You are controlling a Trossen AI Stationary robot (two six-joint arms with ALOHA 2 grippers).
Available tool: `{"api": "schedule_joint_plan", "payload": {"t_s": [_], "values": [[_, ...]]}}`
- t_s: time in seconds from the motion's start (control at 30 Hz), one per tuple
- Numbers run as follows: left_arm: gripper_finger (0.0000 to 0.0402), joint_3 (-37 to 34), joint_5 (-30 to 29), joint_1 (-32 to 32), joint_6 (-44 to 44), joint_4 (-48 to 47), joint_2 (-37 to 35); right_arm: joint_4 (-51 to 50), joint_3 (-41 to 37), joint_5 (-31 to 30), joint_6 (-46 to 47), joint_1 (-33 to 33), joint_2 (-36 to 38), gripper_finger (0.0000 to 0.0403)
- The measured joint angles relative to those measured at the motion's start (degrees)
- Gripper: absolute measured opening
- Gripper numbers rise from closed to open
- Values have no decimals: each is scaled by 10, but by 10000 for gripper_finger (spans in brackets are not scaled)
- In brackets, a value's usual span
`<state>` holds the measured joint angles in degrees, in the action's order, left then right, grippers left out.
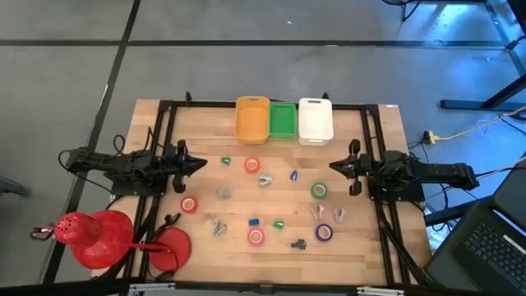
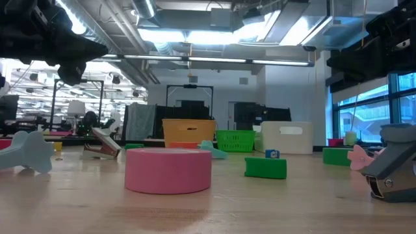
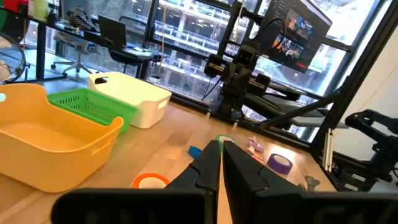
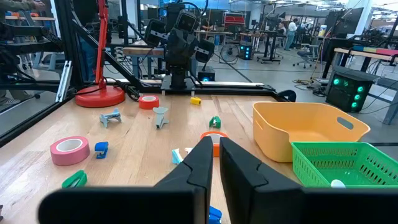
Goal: Pick and place Stapler, Stapler remover, tape
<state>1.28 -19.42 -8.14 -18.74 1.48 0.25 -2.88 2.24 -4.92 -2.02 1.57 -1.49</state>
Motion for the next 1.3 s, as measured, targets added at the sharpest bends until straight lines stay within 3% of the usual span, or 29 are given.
{"api": "schedule_joint_plan", "payload": {"t_s": [0.17,0.3,0.47,0.67,0.73,0.9,1.13,1.2,1.3], "values": [[8,0,0,0,0,0,0,1,0,0,0,0,0,32],[11,0,0,0,0,0,0,53,0,-43,32,0,0,32],[11,0,0,0,0,0,0,257,0,-152,239,0,0,32],[6,0,0,0,0,0,0,497,0,-268,373,0,0,32],[6,0,-5,0,0,5,0,519,0,-240,392,0,0,32],[10,0,-9,0,-28,42,0,499,40,-89,381,0,-29,32],[7,0,-34,0,-19,100,0,490,219,32,253,0,-228,32],[6,0,-50,0,-17,114,0,423,285,70,239,0,-293,32],[8,0,-61,0,-33,112,0,151,393,73,239,0,-363,32]]}}
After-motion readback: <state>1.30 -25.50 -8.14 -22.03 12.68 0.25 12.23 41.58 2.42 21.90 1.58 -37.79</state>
